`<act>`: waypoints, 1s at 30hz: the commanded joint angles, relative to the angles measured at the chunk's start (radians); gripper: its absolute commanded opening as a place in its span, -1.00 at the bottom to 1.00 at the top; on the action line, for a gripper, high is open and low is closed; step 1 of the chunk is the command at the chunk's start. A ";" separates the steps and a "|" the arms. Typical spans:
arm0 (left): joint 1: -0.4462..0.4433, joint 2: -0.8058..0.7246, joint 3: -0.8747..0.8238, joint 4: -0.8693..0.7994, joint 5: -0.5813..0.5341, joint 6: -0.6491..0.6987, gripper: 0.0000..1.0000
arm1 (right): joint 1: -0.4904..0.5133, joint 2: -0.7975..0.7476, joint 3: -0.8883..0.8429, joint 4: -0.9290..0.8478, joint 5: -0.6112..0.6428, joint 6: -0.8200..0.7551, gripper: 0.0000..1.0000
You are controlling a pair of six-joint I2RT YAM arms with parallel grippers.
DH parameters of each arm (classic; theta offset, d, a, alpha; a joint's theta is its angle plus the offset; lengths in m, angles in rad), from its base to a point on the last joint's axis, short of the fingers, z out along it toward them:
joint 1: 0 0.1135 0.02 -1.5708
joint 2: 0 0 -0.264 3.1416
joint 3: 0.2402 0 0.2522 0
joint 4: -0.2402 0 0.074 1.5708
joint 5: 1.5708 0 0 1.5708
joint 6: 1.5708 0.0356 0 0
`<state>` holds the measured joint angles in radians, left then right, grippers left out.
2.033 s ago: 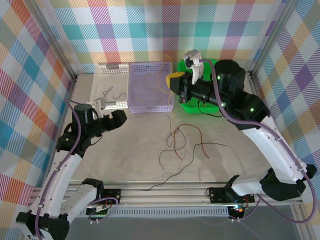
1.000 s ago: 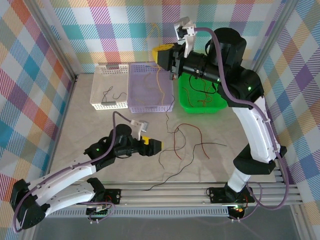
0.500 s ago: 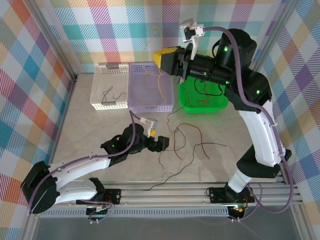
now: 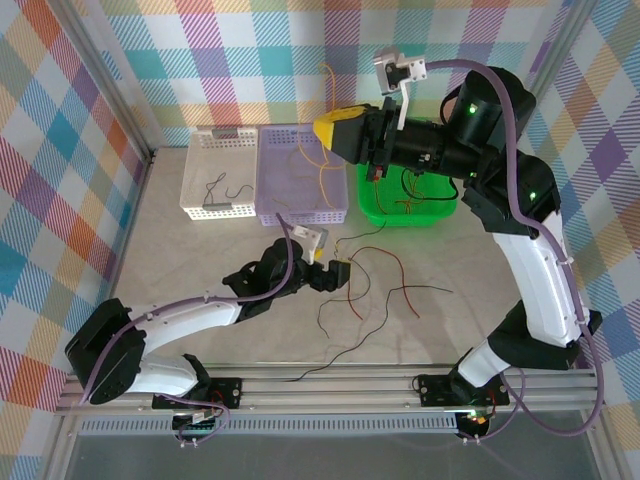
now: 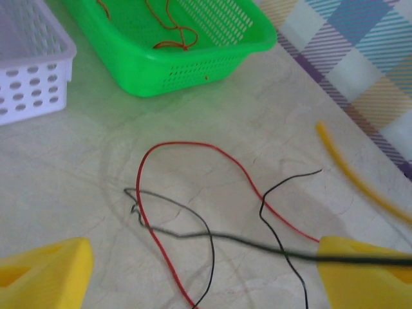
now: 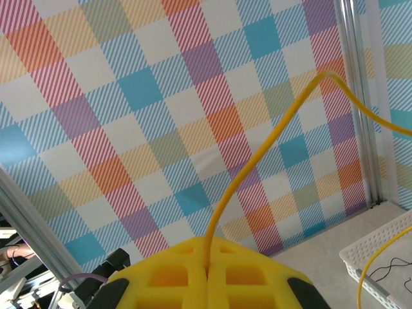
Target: Untangle the cables
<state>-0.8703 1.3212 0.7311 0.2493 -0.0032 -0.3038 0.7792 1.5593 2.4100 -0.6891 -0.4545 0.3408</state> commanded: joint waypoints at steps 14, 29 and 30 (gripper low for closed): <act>-0.015 0.023 0.006 0.058 0.047 -0.022 -0.62 | 0.005 -0.097 -0.065 0.068 0.118 -0.017 -1.00; -0.016 -0.204 -0.138 -0.117 0.049 0.020 -1.00 | 0.000 -0.071 0.024 0.077 0.499 -0.152 -1.00; -0.015 -0.222 -0.145 -0.135 0.049 0.023 -1.00 | -0.001 -0.067 0.027 0.078 0.528 -0.158 -1.00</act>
<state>-0.8757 1.1469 0.6113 0.1780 0.0429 -0.3092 0.7788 1.4826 2.4058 -0.6510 -0.0349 0.2310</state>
